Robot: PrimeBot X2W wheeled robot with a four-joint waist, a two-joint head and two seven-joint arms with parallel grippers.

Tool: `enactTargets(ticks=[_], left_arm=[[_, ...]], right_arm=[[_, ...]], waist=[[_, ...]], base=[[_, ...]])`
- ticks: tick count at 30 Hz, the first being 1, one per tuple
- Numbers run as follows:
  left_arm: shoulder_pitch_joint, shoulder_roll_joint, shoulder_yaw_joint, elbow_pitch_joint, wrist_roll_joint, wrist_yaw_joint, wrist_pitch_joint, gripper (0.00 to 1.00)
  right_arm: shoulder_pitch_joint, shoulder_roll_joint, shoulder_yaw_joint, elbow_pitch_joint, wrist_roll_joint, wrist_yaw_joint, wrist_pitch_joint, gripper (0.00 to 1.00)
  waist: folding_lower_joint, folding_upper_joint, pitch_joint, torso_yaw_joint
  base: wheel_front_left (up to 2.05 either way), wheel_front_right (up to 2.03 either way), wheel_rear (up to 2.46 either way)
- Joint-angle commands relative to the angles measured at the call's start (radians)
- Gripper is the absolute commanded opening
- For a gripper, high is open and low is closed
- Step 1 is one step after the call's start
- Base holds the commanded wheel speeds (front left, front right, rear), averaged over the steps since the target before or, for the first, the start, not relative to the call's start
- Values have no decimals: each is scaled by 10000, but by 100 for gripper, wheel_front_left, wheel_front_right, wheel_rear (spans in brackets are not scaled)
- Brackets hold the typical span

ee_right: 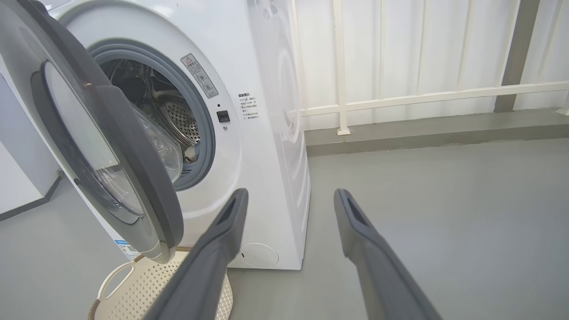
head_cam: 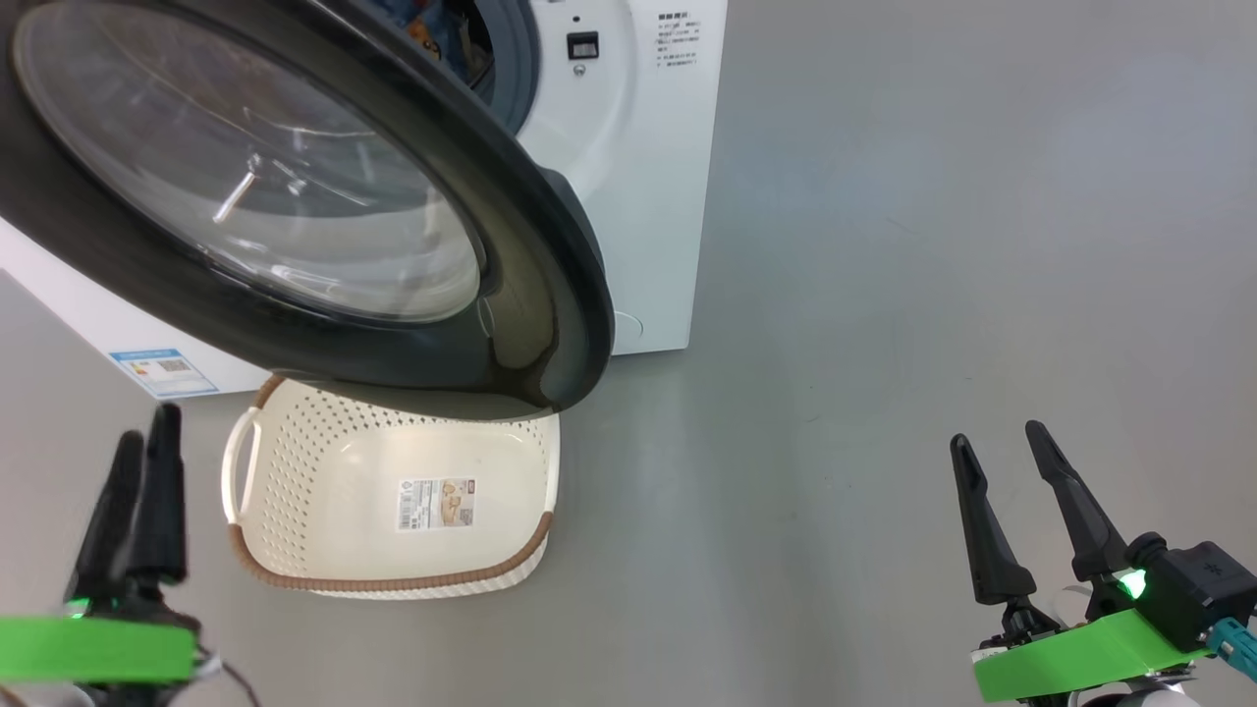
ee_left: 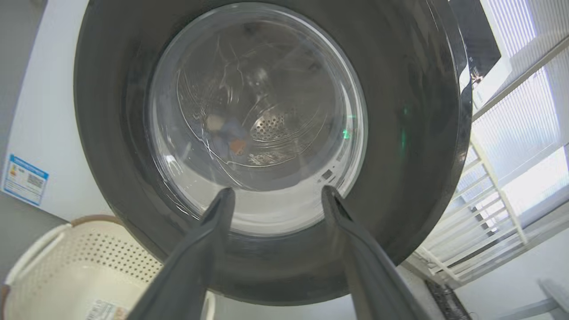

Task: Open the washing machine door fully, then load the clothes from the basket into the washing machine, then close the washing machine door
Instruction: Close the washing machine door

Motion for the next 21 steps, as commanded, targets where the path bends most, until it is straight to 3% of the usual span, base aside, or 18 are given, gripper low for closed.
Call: enactTargets(ticks=[1,4,9,15,21], left_arm=[[113,477,83,-392,1102,-103,-576,100],[394,688,-300,-383,3210,59,-1682,100],[784,726,-1000,-367,5498,642,-2689,100],[1387,614,-1650,-267,6746,1157,-2967,100],[1793,589,-1970,5,7280,1429,-3049,100]], right_arm=[[47,-134,201,-248,-148,88,-120,100],[112,-163,179,-243,-169,88,-120,100],[228,-192,183,-221,-215,88,-120,100],[389,-241,203,-175,-258,88,-120,100],[667,-255,218,-42,-371,88,-120,100]], waist=[[0,0,-54,23],[0,0,-131,59],[0,0,-272,116],[0,0,-503,168],[0,0,-839,191]], base=[[0,0,0],[0,0,0],[0,0,0],[0,0,0],[0,0,0]])
